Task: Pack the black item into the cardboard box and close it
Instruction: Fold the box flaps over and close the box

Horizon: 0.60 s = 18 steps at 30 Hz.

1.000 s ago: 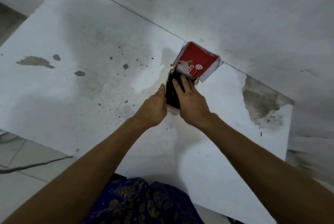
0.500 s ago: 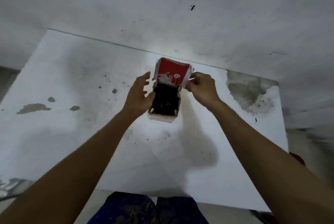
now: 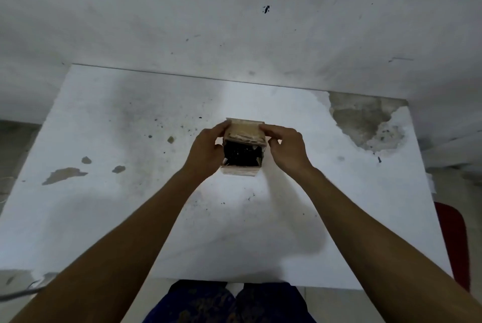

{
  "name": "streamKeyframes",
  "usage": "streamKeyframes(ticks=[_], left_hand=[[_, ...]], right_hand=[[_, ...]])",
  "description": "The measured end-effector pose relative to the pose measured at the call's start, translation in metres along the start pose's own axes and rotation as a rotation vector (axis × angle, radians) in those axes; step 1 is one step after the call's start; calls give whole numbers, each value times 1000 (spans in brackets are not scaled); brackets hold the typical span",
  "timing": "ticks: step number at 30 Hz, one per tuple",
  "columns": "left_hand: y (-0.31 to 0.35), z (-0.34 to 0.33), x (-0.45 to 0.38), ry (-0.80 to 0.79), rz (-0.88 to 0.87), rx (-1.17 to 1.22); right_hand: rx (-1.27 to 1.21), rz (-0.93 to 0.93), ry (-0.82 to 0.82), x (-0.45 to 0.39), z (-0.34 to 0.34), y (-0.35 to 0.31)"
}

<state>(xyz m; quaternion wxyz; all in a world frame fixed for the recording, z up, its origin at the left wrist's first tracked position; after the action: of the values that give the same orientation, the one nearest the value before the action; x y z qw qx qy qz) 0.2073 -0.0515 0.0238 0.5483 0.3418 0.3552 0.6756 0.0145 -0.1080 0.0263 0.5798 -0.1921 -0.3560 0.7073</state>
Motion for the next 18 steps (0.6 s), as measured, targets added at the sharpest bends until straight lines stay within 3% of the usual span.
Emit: streamKeyframes(ticks=[6, 10, 14, 18], left_hand=[[-18, -3, 10, -32, 33, 96], [-21, -5, 12, -62, 60, 176], [-27, -7, 16, -23, 85, 18], [-23, -5, 20, 55, 53, 13]], right_hand=[[-296, -146, -190, 12, -7, 11], [-178, -99, -239, 17, -11, 20], [-112, -92, -221, 18, -14, 26], [-84, -74, -210, 22, -19, 28]])
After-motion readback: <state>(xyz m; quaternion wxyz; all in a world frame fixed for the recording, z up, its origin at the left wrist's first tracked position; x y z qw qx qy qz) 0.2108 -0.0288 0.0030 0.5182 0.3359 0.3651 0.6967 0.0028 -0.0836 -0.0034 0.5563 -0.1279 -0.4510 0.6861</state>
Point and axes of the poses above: each hand's wrist, its own x-axis away from the middle knuckle, its own z-axis out of the back of the hand, y = z × x, the point moved 7 cm from there along -x, towards the middle knuckle, and after that the axes turned 5 degrees about x, right-handed, at the moved point
